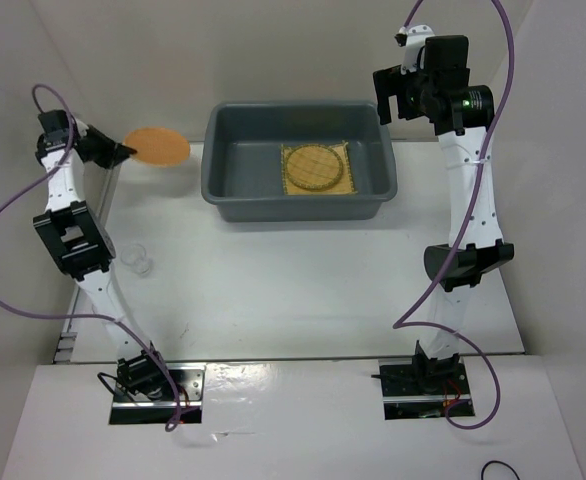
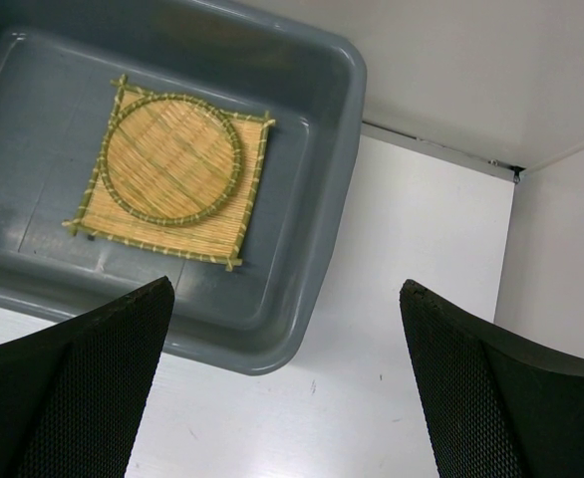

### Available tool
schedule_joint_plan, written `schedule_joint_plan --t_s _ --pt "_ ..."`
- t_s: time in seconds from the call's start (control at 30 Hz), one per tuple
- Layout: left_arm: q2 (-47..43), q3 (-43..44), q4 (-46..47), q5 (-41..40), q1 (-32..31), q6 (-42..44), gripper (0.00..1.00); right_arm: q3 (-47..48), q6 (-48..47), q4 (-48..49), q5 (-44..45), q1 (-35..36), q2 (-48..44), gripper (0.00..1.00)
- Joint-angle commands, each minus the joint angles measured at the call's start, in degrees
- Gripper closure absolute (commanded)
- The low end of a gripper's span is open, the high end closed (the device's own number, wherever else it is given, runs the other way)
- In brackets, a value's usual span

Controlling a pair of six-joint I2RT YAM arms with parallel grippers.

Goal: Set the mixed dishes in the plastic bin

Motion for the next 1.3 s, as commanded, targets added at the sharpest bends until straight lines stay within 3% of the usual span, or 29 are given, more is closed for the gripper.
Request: schedule_joint_plan --t_s 0.0,0.07,0.2,0.23,0.27,0.33,0.43,0.57,0.67,0.83,1.27 --pt "-6.9 8.1 0.3 -5.0 0.1 -5.9 1.0 1.5 -0.6 0.2 -0.6 0.6 -2.0 0.02" --pt "-5.8 13.0 0.3 -4.0 -0.8 -8.8 1.0 2.2 0.0 0.2 -1.2 0.6 -2.0 0.02" --pt "6.8 43.9 -4.4 2.0 -6.9 -14.5 1.0 2.9 1.2 0.2 -1.2 0.6 -2.0 0.02" --pt "12.0 52.1 -5.1 3.5 -9.7 -20.9 1.0 3.6 1.2 0.2 -1.2 0.6 -2.0 0.02" --pt "12.1 49.4 4.4 9.2 -11.5 -23.7 1.0 3.6 1.2 0.2 -1.2 0.6 -2.0 0.02" --pt "15.1 55.8 4.0 7.9 -16.8 -23.7 1.0 4.1 1.2 0.2 -1.2 0.6 -1.5 0.02" --pt "18.4 55.3 5.2 7.1 -21.6 -23.1 1.0 4.1 1.2 0.2 -1.2 0.6 -1.5 0.02" --pt "23.1 55.3 13.6 8.4 -30.5 -28.5 1.0 3.6 1.2 0.2 -1.2 0.6 -2.1 0.02" --pt "26.7 55.3 12.6 6.2 -34.4 -27.7 1.0 3.0 1.2 0.2 -1.2 0.6 -2.6 0.02" --pt "35.1 55.3 18.5 6.2 -37.8 -33.7 1.0 1.3 1.2 0.2 -1.2 0.6 -3.8 0.02" --pt "41.8 55.3 17.9 3.1 -37.8 -33.7 1.0 -2.0 0.1 0.2 0.0 0.6 -5.5 0.02"
